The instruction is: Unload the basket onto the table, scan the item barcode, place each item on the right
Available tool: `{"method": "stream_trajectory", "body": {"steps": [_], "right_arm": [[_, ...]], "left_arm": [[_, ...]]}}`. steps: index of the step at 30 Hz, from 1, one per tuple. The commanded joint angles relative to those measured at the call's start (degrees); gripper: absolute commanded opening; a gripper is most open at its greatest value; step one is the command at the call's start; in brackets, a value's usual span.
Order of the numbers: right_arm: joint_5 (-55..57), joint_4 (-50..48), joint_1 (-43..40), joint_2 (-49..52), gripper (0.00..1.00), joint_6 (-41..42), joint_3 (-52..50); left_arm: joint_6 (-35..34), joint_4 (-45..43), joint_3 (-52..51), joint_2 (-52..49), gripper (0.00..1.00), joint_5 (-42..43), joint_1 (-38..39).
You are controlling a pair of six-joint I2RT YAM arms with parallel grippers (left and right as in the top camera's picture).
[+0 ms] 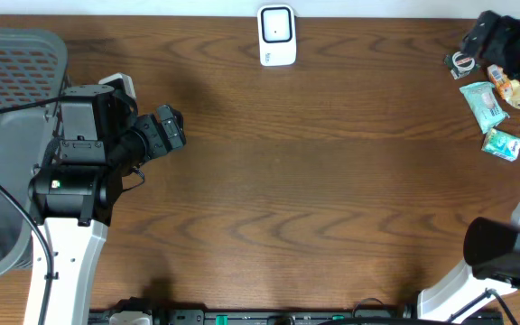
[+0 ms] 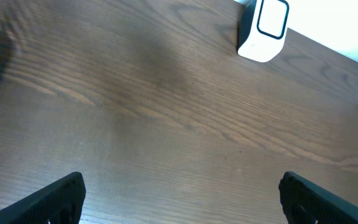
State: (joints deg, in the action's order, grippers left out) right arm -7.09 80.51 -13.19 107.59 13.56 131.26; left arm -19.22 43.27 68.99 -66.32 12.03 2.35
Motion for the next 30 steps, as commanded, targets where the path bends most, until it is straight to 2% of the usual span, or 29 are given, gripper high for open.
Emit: {"method": "stream_trajectory", "body": {"steps": [1, 12, 17, 24, 30], "right_arm": [[-0.72, 2.71, 3.3, -2.73, 0.99, -1.97, 0.2], [2.82, 7.02, 15.69, -13.94, 0.99, -2.95, 0.13], [9.75, 8.59, 21.42, -18.73, 0.99, -2.93, -1.29], [10.56, 6.23, 27.34, -29.86, 0.99, -2.95, -15.26], [9.46, 3.96, 27.91, -42.16, 0.99, -2.91, -30.12]], "left_arm": [[0.98, 0.0, 0.87, 0.04, 0.98, -0.35, -0.2], [0.98, 0.0, 0.87, 0.04, 0.98, -0.35, -0.2], [0.98, 0.0, 0.87, 0.04, 0.98, -0.35, -0.2], [0.98, 0.0, 0.87, 0.04, 0.98, -0.35, -0.2], [0.98, 0.0, 0.87, 0.04, 0.98, -0.35, -0.2]]}}
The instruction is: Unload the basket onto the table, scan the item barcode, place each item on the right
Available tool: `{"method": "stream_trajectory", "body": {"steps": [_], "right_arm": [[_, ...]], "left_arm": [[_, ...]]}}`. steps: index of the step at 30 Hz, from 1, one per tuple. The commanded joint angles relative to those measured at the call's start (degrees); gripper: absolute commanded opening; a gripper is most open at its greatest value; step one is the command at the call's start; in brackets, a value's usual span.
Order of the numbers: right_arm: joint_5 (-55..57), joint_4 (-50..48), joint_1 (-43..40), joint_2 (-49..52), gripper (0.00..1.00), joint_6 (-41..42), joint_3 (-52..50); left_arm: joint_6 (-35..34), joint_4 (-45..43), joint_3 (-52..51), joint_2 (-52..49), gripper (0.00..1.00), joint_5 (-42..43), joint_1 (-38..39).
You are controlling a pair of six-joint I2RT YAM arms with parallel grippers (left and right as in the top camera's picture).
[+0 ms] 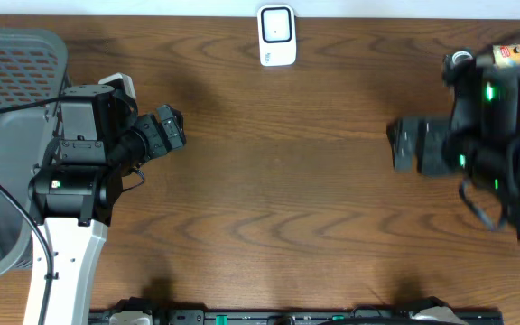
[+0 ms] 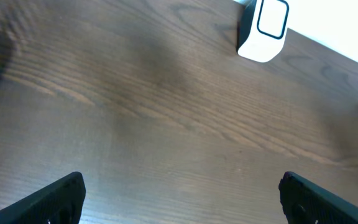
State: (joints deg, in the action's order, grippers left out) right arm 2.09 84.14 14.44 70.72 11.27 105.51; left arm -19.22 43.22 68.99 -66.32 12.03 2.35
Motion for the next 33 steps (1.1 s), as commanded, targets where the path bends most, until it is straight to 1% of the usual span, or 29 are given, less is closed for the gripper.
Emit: {"method": "stream_trajectory", "body": {"steps": [1, 4, 5, 10, 24, 29, 33], "right_arm": [[-0.11, 1.25, 0.28, -6.54, 0.99, -0.59, -5.66], [-1.4, 5.01, 0.28, -9.84, 0.99, -0.61, -8.59], [-1.38, 7.65, 0.26, -11.15, 0.99, -0.61, -9.22], [-1.57, 13.18, 0.24, -13.0, 0.99, -0.63, -9.29], [-0.66, 13.11, 0.24, -13.29, 0.99, -0.68, -9.31], [0.15, 12.85, 0.24, -13.29, 0.99, -2.16, -9.31], [0.5, 10.73, 0.0, -13.6, 0.99, -3.06, -10.95]], "left_arm": [[0.98, 0.04, 0.87, 0.04, 0.98, -0.35, -0.2], [0.98, 0.04, 0.87, 0.04, 0.98, -0.35, -0.2], [0.98, 0.04, 0.87, 0.04, 0.98, -0.35, -0.2], [0.98, 0.04, 0.87, 0.04, 0.98, -0.35, -0.2], [0.98, 0.04, 0.87, 0.04, 0.98, -0.35, -0.2], [0.98, 0.04, 0.87, 0.04, 0.98, -0.35, -0.2], [0.98, 0.04, 0.87, 0.04, 0.98, -0.35, -0.2]]}}
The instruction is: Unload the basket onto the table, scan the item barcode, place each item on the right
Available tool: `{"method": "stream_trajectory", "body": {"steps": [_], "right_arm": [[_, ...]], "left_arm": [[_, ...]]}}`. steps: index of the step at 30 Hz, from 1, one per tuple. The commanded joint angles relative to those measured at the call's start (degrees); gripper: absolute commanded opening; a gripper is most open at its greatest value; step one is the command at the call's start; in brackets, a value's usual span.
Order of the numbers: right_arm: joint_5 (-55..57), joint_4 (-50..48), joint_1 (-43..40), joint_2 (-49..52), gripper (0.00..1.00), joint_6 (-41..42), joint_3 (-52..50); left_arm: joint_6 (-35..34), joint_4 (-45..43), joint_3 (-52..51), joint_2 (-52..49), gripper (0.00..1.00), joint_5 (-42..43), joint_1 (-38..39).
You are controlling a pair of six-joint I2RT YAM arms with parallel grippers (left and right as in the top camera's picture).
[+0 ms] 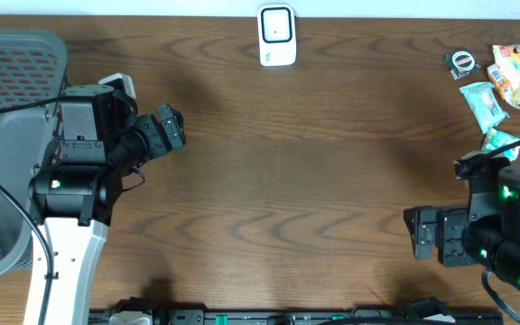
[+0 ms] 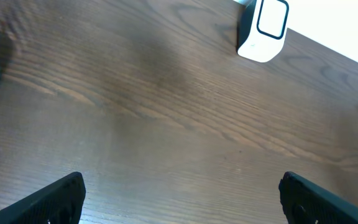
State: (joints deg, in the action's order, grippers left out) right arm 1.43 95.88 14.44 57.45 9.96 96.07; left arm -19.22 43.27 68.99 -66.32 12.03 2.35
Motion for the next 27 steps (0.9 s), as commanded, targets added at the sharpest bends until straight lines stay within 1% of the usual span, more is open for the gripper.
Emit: {"method": "stream_trajectory", "body": {"steps": [1, 6, 13, 15, 20, 27], "right_arm": [[1.2, -2.64, -0.28, -0.98, 0.99, -2.64, -2.69], [-0.11, -13.16, -2.91, -6.49, 0.99, -7.96, -11.76], [-3.34, -29.4, -7.1, -19.87, 0.99, -16.83, -31.12], [-3.34, -34.69, -8.87, -24.96, 0.99, -17.38, -37.53], [-3.3, -44.26, -11.74, -34.64, 0.99, -18.62, -49.31], [-3.28, -59.23, -11.89, -45.97, 0.99, -22.53, -64.37]], "left_arm": [[0.98, 0.0, 0.87, 0.04, 0.98, -0.35, -0.2], [0.98, 0.0, 0.87, 0.04, 0.98, -0.35, -0.2], [0.98, 0.0, 0.87, 0.04, 0.98, -0.35, -0.2], [0.98, 0.0, 0.87, 0.04, 0.98, -0.35, -0.2], [0.98, 0.0, 0.87, 0.04, 0.98, -0.35, -0.2], [0.98, 0.0, 0.87, 0.04, 0.98, -0.35, -0.2]]}}
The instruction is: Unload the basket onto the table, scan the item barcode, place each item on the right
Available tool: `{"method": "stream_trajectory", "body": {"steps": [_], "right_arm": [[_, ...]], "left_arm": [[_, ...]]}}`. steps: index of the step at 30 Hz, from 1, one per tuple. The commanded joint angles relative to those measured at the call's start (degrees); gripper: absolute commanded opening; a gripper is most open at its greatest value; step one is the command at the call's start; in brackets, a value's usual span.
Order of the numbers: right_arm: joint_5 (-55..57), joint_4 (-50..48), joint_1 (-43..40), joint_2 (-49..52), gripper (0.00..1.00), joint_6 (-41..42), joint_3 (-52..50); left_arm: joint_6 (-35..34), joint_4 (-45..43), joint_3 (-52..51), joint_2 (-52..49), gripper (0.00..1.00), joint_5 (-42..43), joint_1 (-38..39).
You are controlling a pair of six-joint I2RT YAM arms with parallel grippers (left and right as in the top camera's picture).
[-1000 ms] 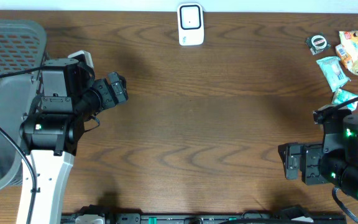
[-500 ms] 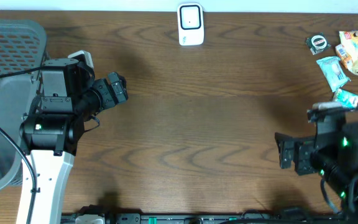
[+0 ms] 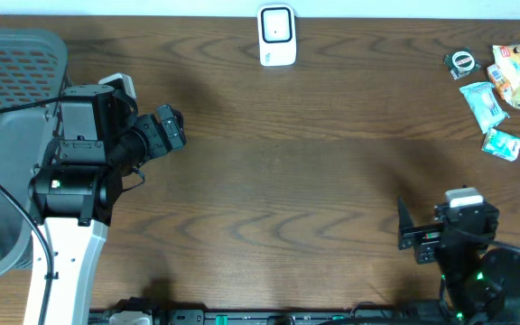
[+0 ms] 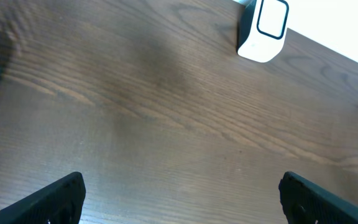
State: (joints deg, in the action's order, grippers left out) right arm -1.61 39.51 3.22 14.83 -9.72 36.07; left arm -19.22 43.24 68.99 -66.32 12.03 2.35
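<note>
The white barcode scanner [image 3: 276, 36] stands at the table's far edge, also in the left wrist view [image 4: 265, 30]. The items lie at the far right: a small ring [image 3: 462, 61], an orange snack packet, a teal packet [image 3: 482, 103] and a green packet [image 3: 501, 143]. My left gripper [image 3: 171, 126] hovers over the left of the table, open [image 4: 182, 199], with only bare wood between its fingers [image 4: 51, 198]. My right gripper [image 3: 406, 235] is at the near right, folded back by its base, pointing left; its jaws are too small to read. It holds nothing visible.
A grey mesh basket [image 3: 12, 63] stands at the far left, behind the left arm. The edge of the green packet shows at the right border of the left wrist view. The brown wooden table [image 3: 287, 181] runs between both arms.
The right arm has drawn back further toward the near edge and folded over its base. The left arm, the scanner and the items have not moved.
The right arm was first over the items at the far right corner. Then it hung over the right middle of the table, then lower near the front right, and now folded at its base. The items lie where they were. The left arm stayed still and open.
</note>
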Motion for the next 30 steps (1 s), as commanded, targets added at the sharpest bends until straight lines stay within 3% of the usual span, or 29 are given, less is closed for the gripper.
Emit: {"method": "stream_trajectory", "body": {"steps": [1, 10, 20, 30], "right_arm": [[-0.22, -4.46, -0.76, -4.46, 0.99, -2.86, -6.1], [-0.55, -26.97, -1.42, -12.81, 0.99, -2.78, -23.78], [-4.92, -47.25, -1.79, -14.51, 0.99, -2.8, -34.67], [-10.12, -42.56, -5.66, -14.51, 0.99, -2.78, -35.78]], "left_arm": [[0.98, 0.02, 0.87, 0.04, 0.98, -0.35, -0.2], [0.98, 0.02, 0.87, 0.04, 0.98, -0.35, -0.2], [0.98, 0.02, 0.87, 0.04, 0.98, -0.35, -0.2], [0.98, 0.02, 0.87, 0.04, 0.98, -0.35, -0.2]]}}
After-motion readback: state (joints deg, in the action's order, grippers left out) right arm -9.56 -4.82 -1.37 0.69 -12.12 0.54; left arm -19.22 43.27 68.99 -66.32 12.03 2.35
